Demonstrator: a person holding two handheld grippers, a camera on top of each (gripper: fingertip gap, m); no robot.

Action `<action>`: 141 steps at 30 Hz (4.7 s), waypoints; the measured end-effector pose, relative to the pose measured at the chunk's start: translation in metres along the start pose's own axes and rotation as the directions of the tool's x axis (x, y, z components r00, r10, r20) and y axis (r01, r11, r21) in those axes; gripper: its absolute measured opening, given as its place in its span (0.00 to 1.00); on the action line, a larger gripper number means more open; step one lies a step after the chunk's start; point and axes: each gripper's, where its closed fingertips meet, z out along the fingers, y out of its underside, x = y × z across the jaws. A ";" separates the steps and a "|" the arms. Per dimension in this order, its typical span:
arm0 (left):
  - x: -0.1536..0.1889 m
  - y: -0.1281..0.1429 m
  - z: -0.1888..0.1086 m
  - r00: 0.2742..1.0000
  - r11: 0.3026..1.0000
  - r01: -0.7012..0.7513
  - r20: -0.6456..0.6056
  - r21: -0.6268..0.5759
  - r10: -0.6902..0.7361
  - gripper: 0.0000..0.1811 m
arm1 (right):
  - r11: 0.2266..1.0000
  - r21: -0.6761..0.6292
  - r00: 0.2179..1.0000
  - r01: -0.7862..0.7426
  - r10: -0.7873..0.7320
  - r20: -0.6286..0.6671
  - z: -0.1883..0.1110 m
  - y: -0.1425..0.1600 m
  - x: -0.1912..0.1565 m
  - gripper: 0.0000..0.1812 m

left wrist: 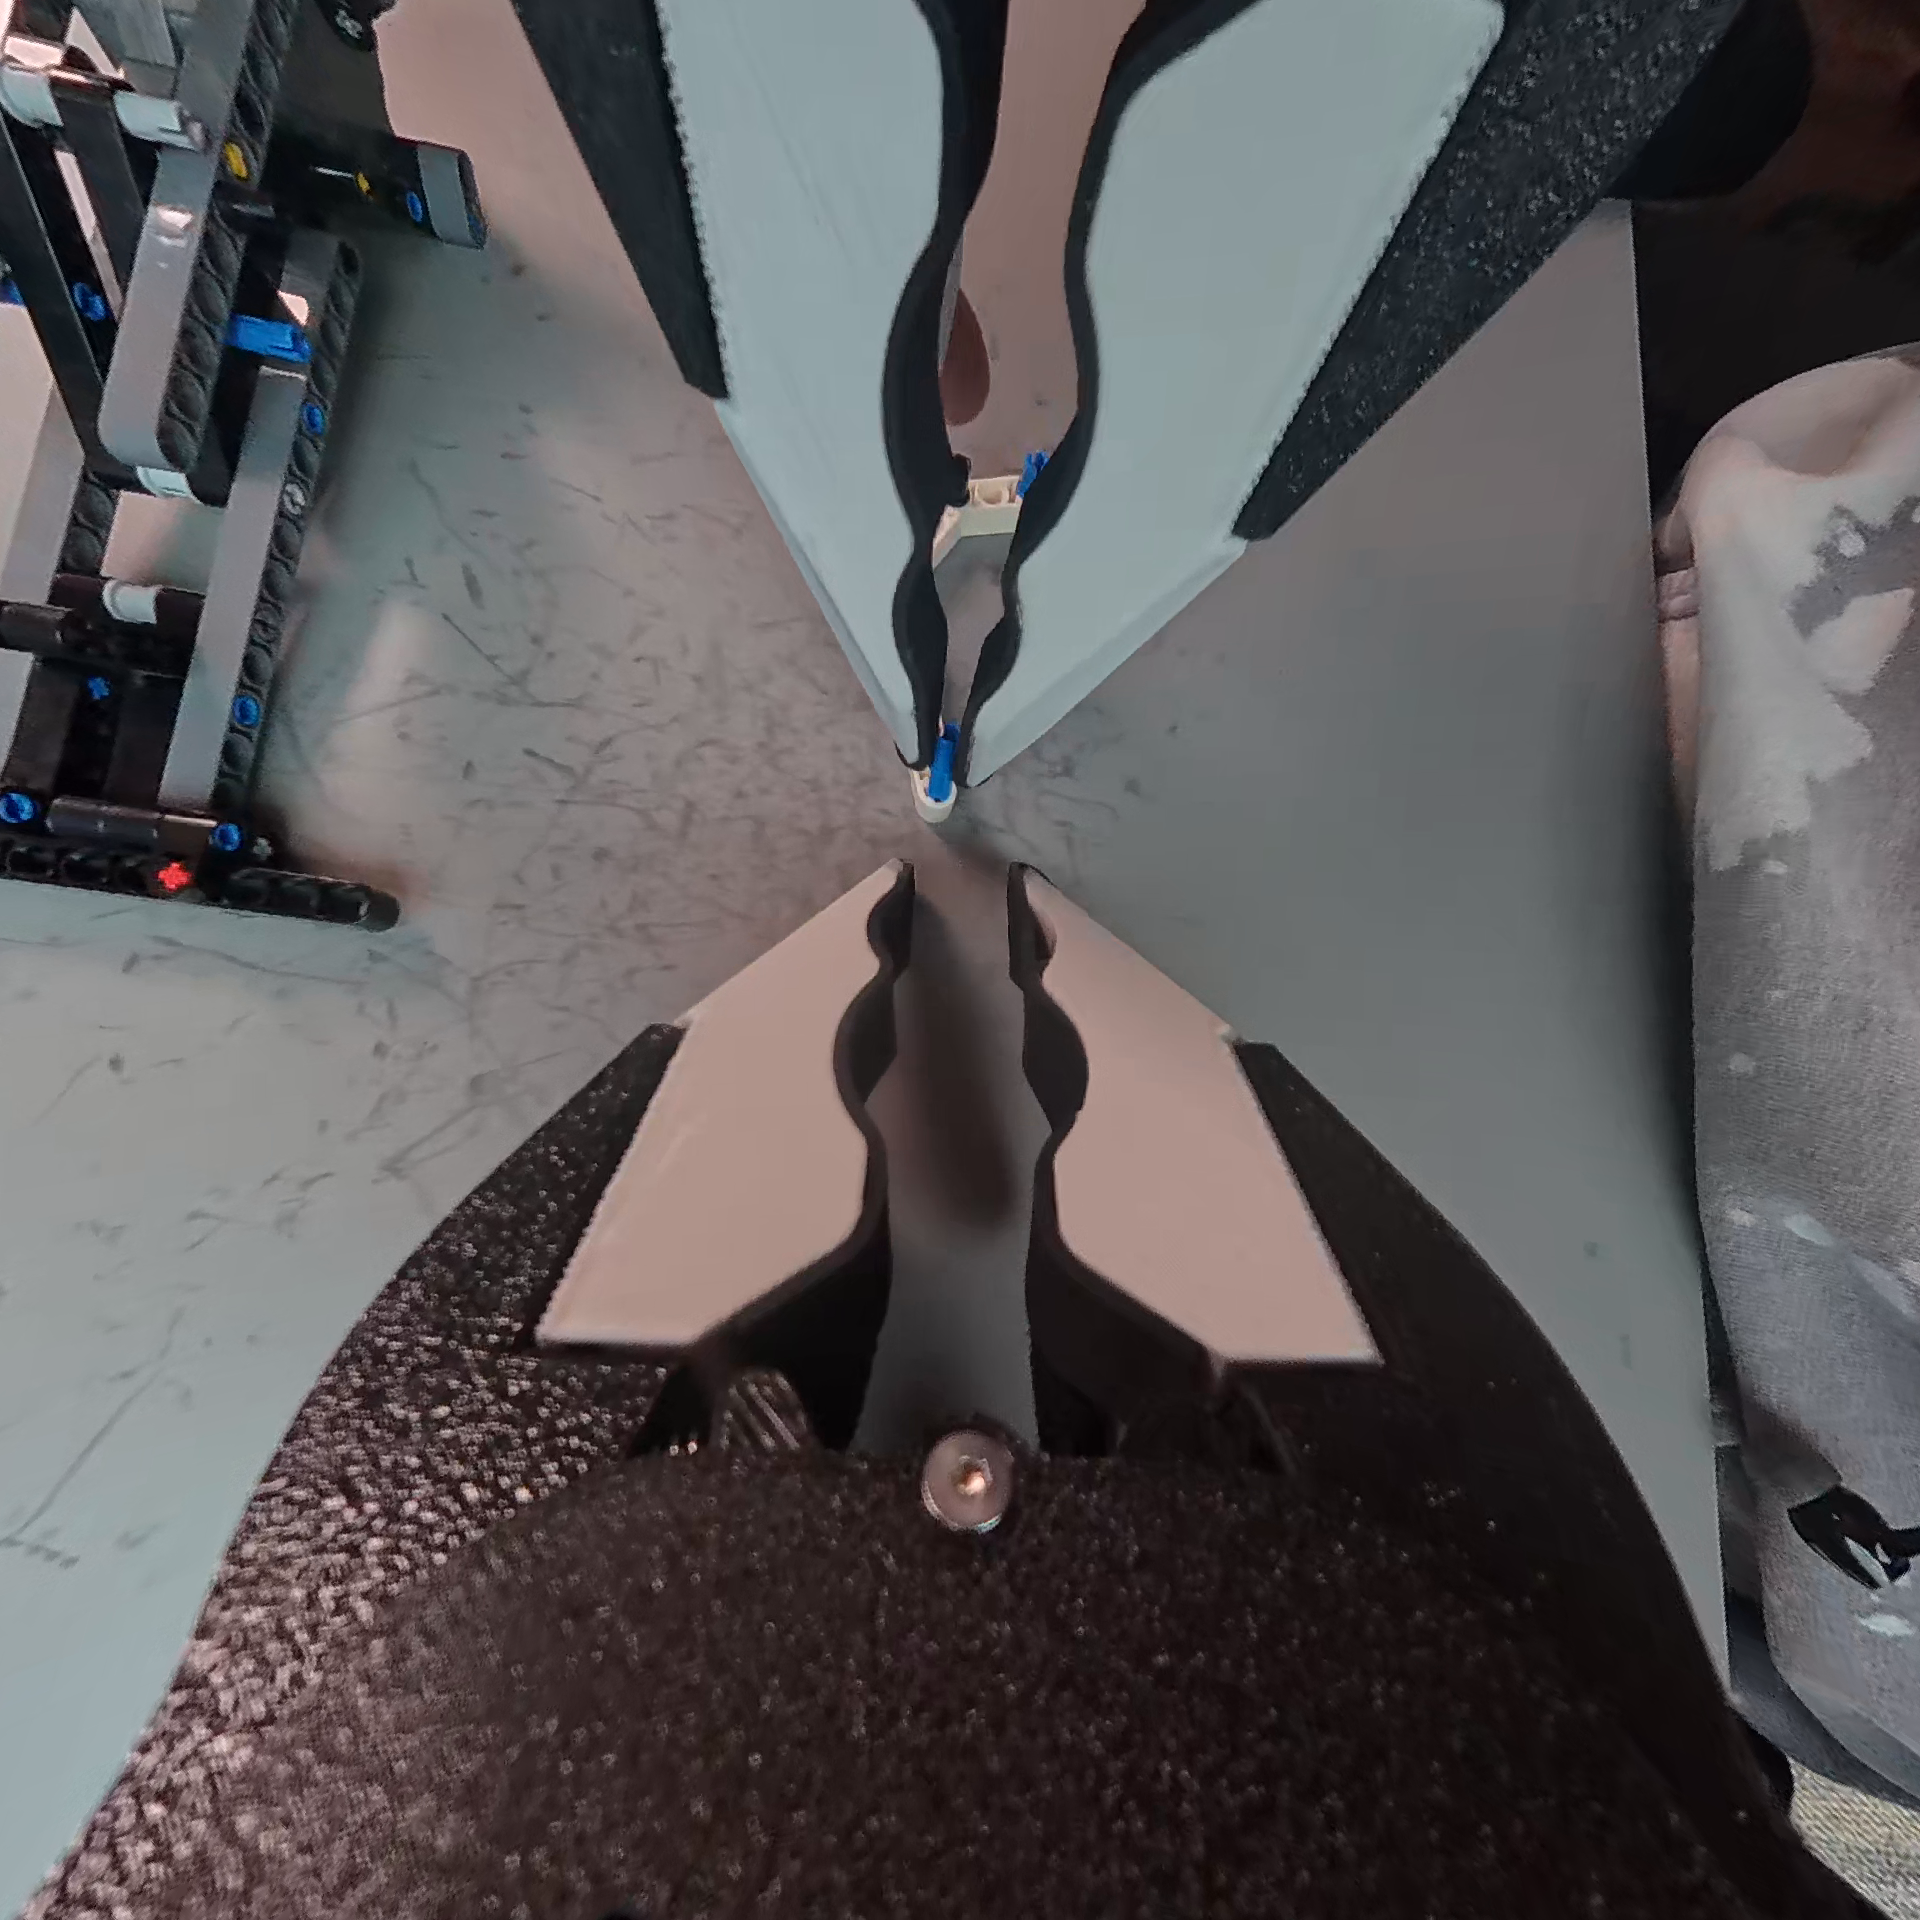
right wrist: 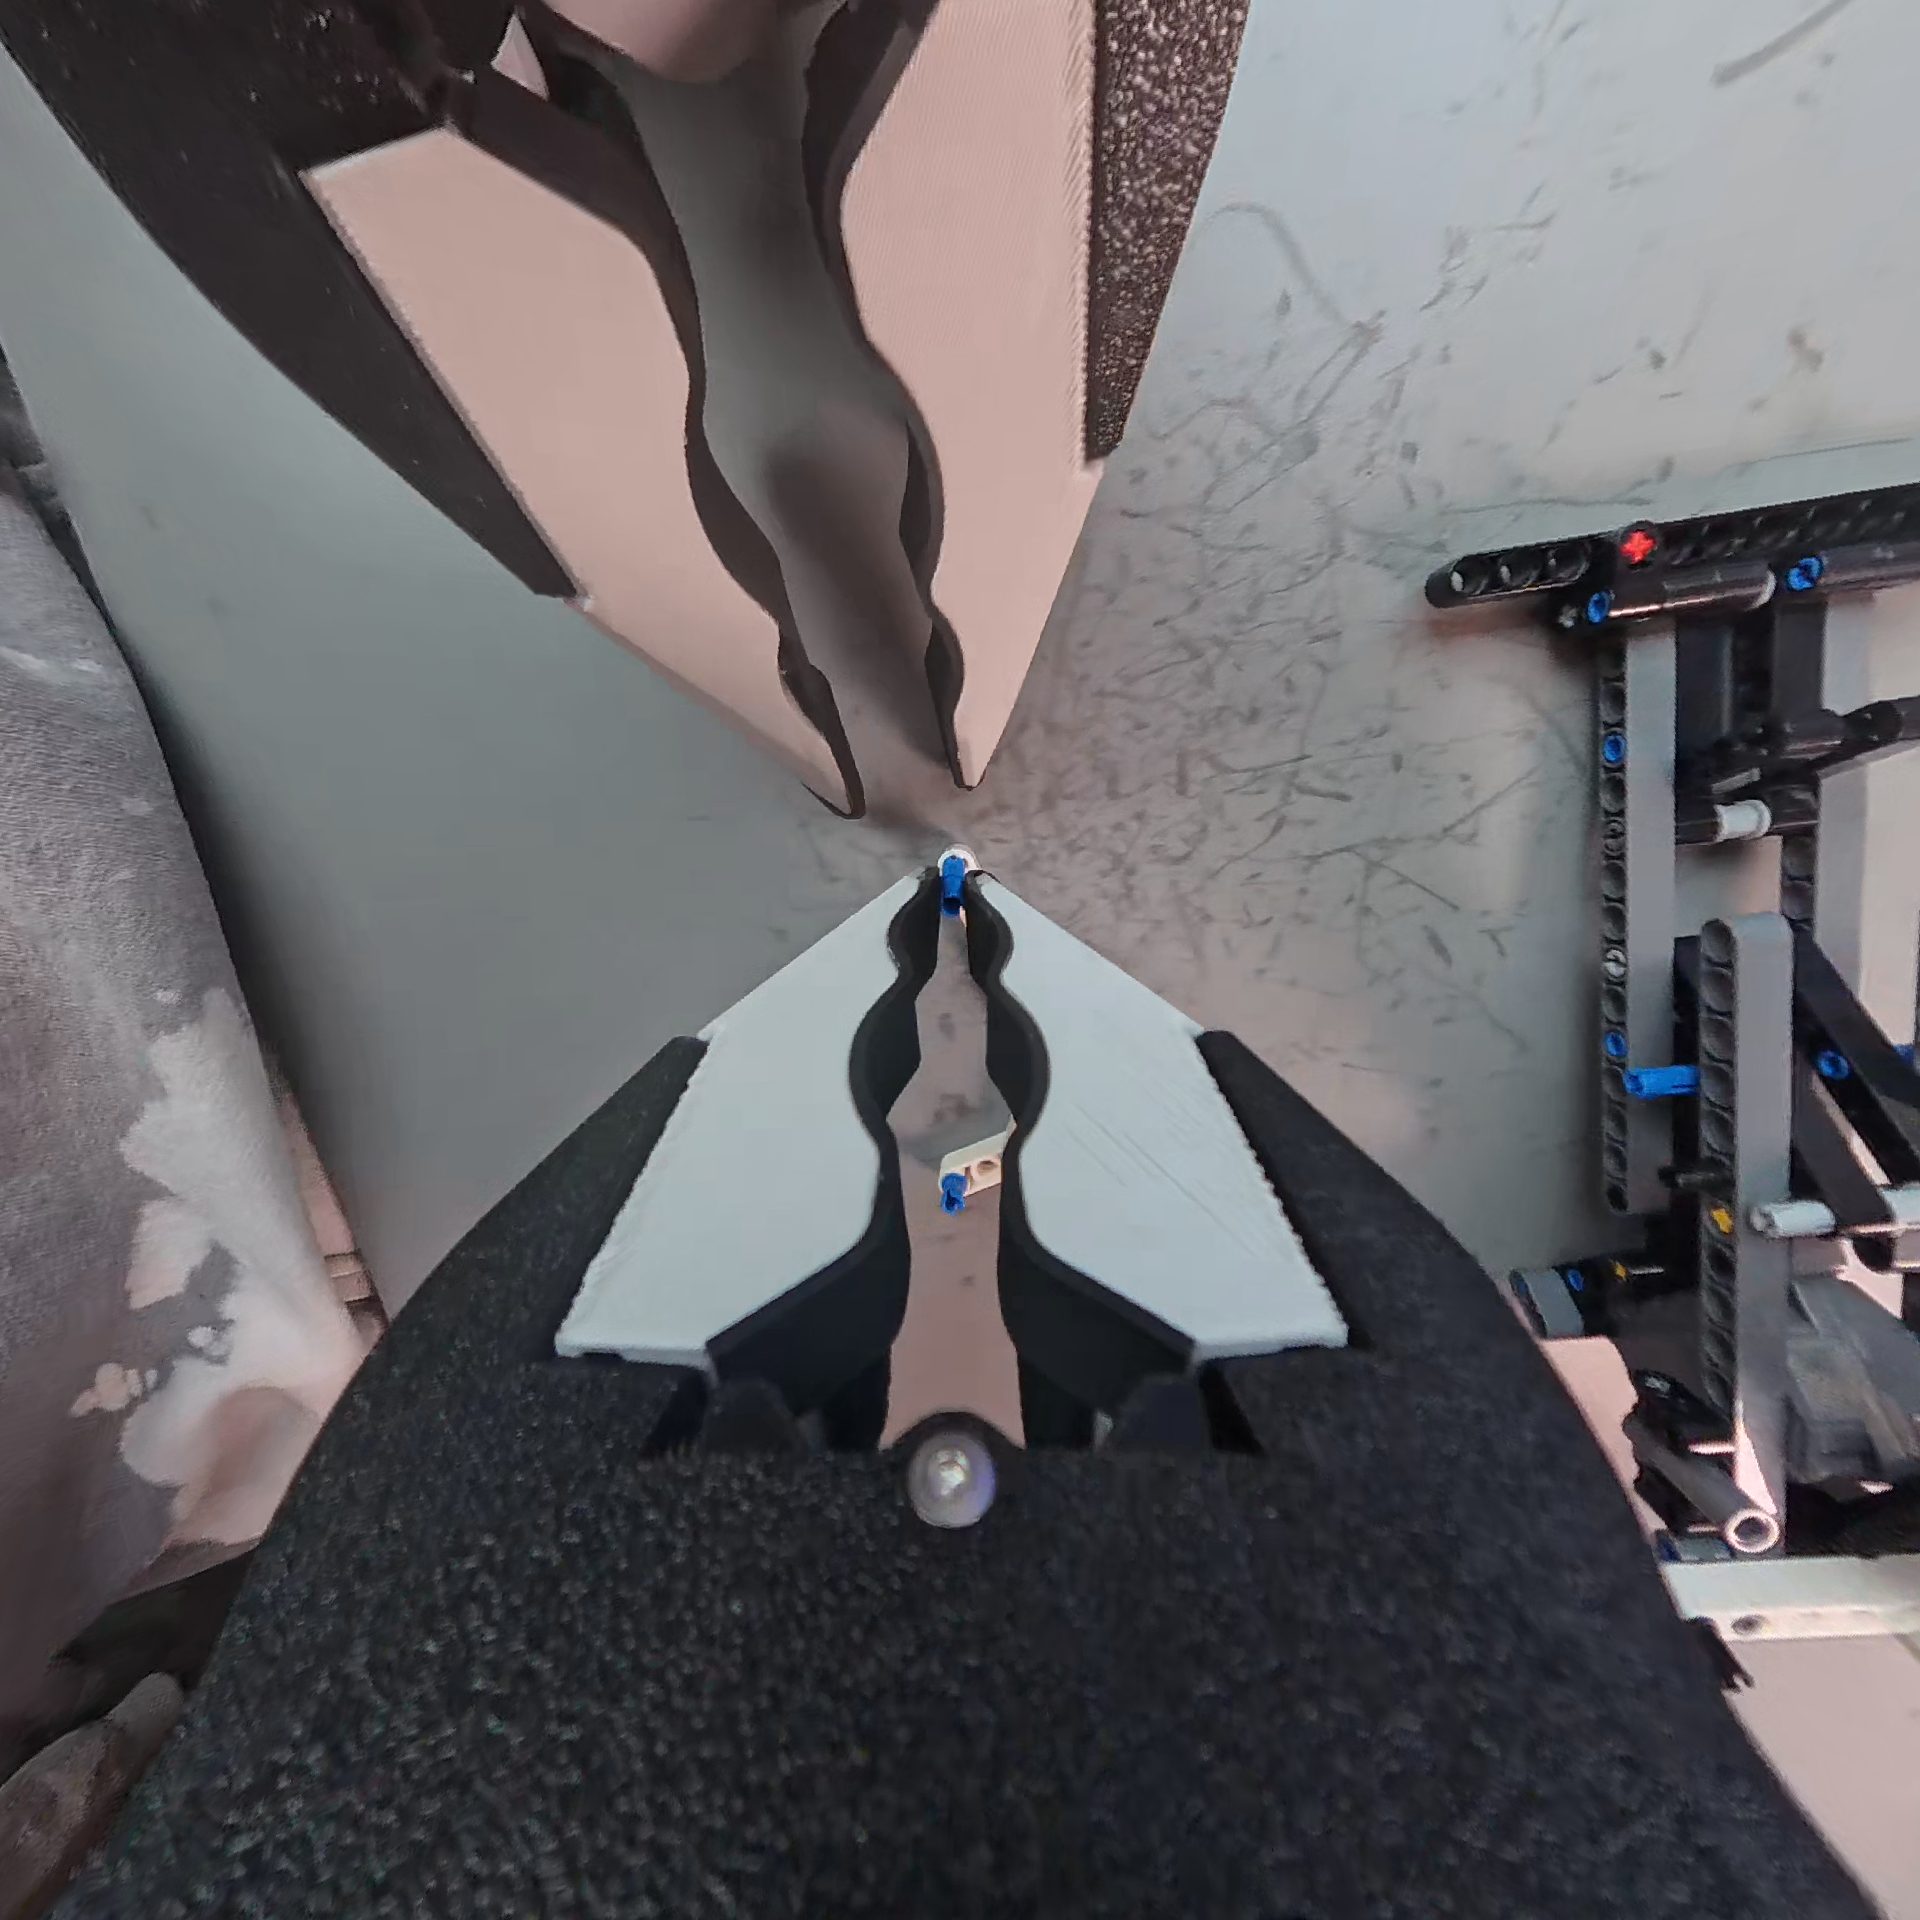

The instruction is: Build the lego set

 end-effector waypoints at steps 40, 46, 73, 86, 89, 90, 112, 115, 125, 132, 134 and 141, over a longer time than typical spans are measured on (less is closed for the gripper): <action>-0.001 -0.066 -0.043 0.959 0.895 -0.240 0.233 0.375 0.159 0.02 | 0.829 0.530 0.982 0.177 -0.113 -0.151 -0.071 -0.034 -0.005 0.04; -0.004 -0.070 -0.049 0.938 0.879 -0.288 0.298 0.380 0.179 0.02 | 0.823 0.541 0.979 0.174 -0.087 -0.183 -0.077 -0.037 0.001 0.03; -0.051 -0.028 -0.057 0.980 0.967 -0.010 0.193 0.256 -0.041 0.10 | 0.899 -0.051 0.900 0.435 -0.432 0.052 0.001 -0.001 -0.002 0.02; -0.053 -0.029 -0.062 0.978 0.965 -0.006 0.204 0.264 -0.050 0.10 | 0.928 -0.061 0.929 0.368 -0.364 0.062 0.004 -0.001 -0.002 0.02; -0.052 -0.029 -0.060 0.979 0.966 -0.005 0.199 0.260 -0.049 0.10 | 0.934 -0.046 0.934 0.354 -0.352 0.057 0.004 0.000 -0.002 0.02; -0.052 -0.028 -0.060 0.979 0.967 -0.004 0.197 0.256 -0.048 0.10 | 0.938 -0.032 0.937 0.346 -0.344 0.055 0.004 0.000 -0.002 0.02; -0.041 -0.011 -0.030 0.989 0.988 0.003 0.145 0.153 -0.025 0.10 | 0.953 0.211 0.976 0.215 -0.219 -0.007 -0.014 -0.001 -0.009 0.10; -0.041 -0.011 -0.031 0.990 0.988 0.004 0.142 0.154 -0.026 0.10 | 0.956 0.185 0.973 0.229 -0.231 -0.007 -0.011 0.001 -0.011 0.04; -0.038 -0.013 -0.031 0.990 0.988 -0.003 0.138 0.154 -0.018 0.10 | 0.966 0.091 0.969 0.244 -0.247 0.029 -0.002 0.004 -0.014 0.01; -0.037 -0.013 -0.031 0.991 0.988 -0.004 0.133 0.153 -0.016 0.10 | 0.950 0.158 0.963 0.268 -0.267 -0.028 -0.003 0.000 -0.012 0.02; -0.036 -0.013 -0.030 0.992 0.988 -0.002 0.124 0.154 -0.018 0.11 | 0.941 0.247 0.972 0.233 -0.231 -0.037 -0.011 -0.004 -0.013 0.12; -0.022 -0.016 -0.026 0.996 0.986 -0.051 0.076 0.159 0.039 0.12 | 0.946 0.309 0.994 0.103 -0.087 -0.067 -0.032 0.034 -0.006 0.15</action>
